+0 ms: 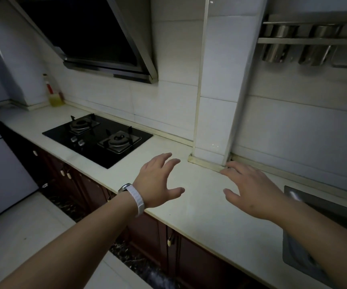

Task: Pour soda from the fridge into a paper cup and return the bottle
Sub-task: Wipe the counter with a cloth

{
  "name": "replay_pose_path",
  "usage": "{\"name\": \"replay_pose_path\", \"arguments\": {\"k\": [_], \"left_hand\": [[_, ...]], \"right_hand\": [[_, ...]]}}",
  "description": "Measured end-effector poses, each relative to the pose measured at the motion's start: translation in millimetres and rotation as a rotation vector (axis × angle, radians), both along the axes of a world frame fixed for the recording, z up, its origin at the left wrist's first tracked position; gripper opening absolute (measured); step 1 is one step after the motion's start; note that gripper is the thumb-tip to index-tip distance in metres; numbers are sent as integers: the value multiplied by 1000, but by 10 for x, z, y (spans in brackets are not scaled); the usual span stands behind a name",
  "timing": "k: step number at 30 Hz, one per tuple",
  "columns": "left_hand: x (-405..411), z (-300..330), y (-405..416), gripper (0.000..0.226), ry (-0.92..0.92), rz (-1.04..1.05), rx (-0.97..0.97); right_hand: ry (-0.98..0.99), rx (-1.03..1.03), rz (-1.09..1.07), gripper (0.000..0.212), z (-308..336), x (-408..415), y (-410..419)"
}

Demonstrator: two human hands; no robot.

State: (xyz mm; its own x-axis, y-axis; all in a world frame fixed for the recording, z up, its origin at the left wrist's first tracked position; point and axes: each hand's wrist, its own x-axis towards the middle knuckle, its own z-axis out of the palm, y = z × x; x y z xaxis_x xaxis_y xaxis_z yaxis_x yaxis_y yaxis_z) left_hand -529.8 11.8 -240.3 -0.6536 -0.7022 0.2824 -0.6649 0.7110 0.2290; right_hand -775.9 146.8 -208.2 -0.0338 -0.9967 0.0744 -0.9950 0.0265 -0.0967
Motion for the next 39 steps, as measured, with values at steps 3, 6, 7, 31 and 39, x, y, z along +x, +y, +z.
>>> {"name": "replay_pose_path", "arguments": {"k": [3, 6, 7, 31, 39], "left_hand": [[-98, -29, -186, 82, -18, 1, 7], [-256, -39, -438, 82, -29, 0, 21], [-325, -38, -528, 82, -37, -5, 26], [-2147, -721, -2334, 83, -210, -255, 119], [-2643, -1572, -2534, 83, -372, -480, 253]], "right_hand": [[-26, 2, 0, 55, -43, -54, -219], [-38, 11, -4, 55, -86, -203, -439], [-46, 14, -12, 55, -97, -272, -511], [-168, 97, -264, 55, -934, -1830, -1769], [-176, 314, -441, 57, -1653, -2296, -1947]]}}
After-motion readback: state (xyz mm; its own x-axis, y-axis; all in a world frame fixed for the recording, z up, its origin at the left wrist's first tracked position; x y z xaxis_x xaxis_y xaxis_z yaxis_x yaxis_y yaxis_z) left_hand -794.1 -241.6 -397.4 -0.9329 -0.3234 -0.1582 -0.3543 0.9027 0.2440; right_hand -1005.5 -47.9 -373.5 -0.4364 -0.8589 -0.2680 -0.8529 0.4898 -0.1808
